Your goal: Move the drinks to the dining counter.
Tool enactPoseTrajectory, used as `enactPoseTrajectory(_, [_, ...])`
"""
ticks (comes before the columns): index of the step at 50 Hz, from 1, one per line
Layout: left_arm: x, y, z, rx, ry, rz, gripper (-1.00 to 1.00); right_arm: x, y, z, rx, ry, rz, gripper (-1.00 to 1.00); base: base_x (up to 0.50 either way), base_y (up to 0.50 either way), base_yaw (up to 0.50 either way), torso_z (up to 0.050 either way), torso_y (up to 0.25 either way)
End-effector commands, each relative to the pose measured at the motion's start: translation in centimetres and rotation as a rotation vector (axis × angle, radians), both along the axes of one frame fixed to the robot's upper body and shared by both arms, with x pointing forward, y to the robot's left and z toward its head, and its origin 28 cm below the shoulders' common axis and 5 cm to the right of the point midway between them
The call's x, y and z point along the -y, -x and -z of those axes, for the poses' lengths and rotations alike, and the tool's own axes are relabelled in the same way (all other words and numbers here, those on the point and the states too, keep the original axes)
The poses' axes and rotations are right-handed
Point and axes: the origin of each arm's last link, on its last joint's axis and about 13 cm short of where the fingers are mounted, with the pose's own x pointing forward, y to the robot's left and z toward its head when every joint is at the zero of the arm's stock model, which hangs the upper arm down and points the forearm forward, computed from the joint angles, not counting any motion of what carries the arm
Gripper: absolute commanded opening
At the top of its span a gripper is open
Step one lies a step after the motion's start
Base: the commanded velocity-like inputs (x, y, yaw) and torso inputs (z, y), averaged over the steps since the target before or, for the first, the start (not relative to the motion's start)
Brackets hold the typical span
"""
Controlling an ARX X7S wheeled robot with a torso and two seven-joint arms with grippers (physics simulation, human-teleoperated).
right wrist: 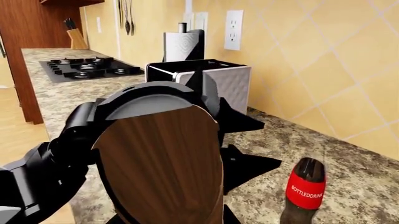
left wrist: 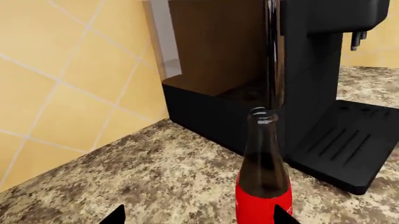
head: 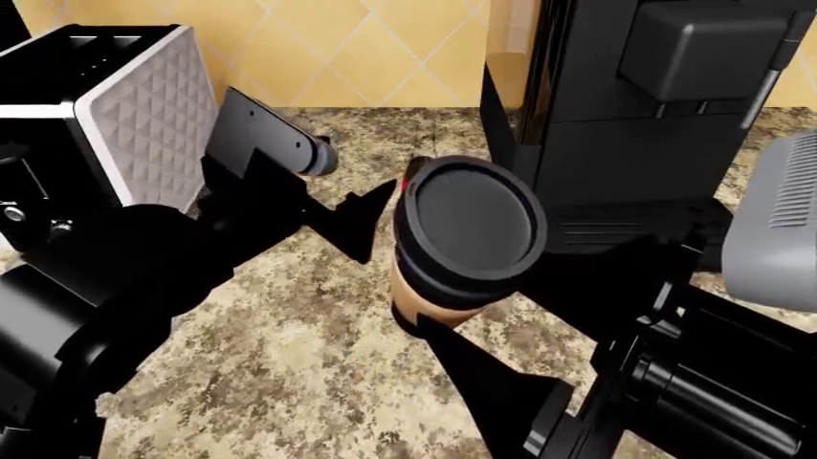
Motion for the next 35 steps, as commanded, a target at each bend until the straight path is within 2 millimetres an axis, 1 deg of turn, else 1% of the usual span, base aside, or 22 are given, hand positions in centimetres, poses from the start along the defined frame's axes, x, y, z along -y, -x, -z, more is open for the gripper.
enactPoseTrajectory(1, [0.1, 0.8, 0.3, -0.017, 0.006, 0.1, 1.0, 0.1, 0.0, -0.1, 0.017, 0.0, 0.008, -1.0, 0.0, 0.0, 0.0, 0.0, 0.0])
enactPoseTrajectory(10, [0.6, 1.1, 0.5, -0.023, 0.003, 0.155, 1.0, 0.1, 0.0, 0.0, 0.011, 0.002, 0.009, -1.0, 0.0, 0.0, 0.0, 0.0, 0.0])
enactPoseTrajectory(17, [0.4, 0.9, 0.5, -0.02, -0.002, 0.141, 1.0, 0.1, 0.0, 0.0, 0.011, 0.002, 0.01, -1.0, 0.0, 0.0, 0.0, 0.0, 0.001])
enactPoseTrajectory(21, [0.4, 0.6, 0.7, -0.023, -0.001, 0.123, 1.0, 0.1, -0.1, 0.1, 0.01, 0.001, 0.007, -1.0, 0.0, 0.0, 0.0, 0.0, 0.0])
enactPoseTrajectory(24, [0.6, -0.1, 0.9, -0.024, 0.008, 0.08, 1.0, 0.1, -0.2, 0.1, 0.01, 0.002, 0.005, -1.0, 0.0, 0.0, 0.0, 0.0, 0.0])
enactPoseTrajectory(27, [0.9, -0.5, 1.3, -0.037, 0.005, 0.088, 1.0, 0.1, -0.2, 0.0, 0.01, 0.002, 0.002, -1.0, 0.0, 0.0, 0.0, 0.0, 0.0])
enactPoseTrajectory(35, [1.5, -1.4, 1.5, -0.047, 0.009, 0.091, 1.0, 0.1, -0.2, 0.2, 0.006, 0.001, 0.004, -1.0, 0.0, 0.0, 0.0, 0.0, 0.0])
